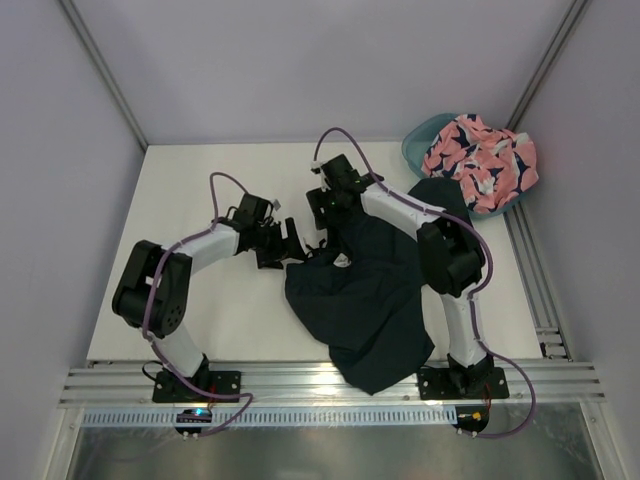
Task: Fold and stack the shorts
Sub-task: Flatten out the shorts at the center of the board.
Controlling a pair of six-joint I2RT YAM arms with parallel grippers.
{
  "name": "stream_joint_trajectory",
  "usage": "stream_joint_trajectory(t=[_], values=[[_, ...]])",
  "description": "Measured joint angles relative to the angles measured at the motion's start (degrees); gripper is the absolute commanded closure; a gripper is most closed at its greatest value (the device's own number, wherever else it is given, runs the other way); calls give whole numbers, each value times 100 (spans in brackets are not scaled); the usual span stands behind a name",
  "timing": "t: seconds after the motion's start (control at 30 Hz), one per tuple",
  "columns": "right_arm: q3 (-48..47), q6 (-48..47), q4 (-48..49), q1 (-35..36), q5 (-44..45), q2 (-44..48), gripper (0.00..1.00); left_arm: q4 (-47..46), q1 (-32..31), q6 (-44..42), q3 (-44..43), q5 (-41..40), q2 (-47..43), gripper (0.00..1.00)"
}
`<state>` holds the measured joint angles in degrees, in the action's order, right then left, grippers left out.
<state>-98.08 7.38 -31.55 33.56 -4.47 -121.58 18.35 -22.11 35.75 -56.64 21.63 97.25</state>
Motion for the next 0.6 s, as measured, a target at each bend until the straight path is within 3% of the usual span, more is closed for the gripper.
stream_joint_trajectory(t=[0.17,0.27,0.3,0.43,0.47,0.53,0.6], values=[[0,-2,-22,9,474,-20,31,-295,0,131,2,127,153,34],[-7,0,-24,9,632,-44,46,-417,0,212,39,195,177,57],[-13,0,-24,9,667,-61,50,-448,0,223,48,203,177,69],[-127,44,-20,9,695,-201,74,-487,0,319,48,212,177,94],[-173,66,-17,9,691,-249,85,-487,0,319,50,210,177,97],[-258,120,-15,9,691,-332,96,-479,0,308,50,195,173,100],[-400,166,-63,9,706,-415,96,-407,2,304,44,103,157,100]])
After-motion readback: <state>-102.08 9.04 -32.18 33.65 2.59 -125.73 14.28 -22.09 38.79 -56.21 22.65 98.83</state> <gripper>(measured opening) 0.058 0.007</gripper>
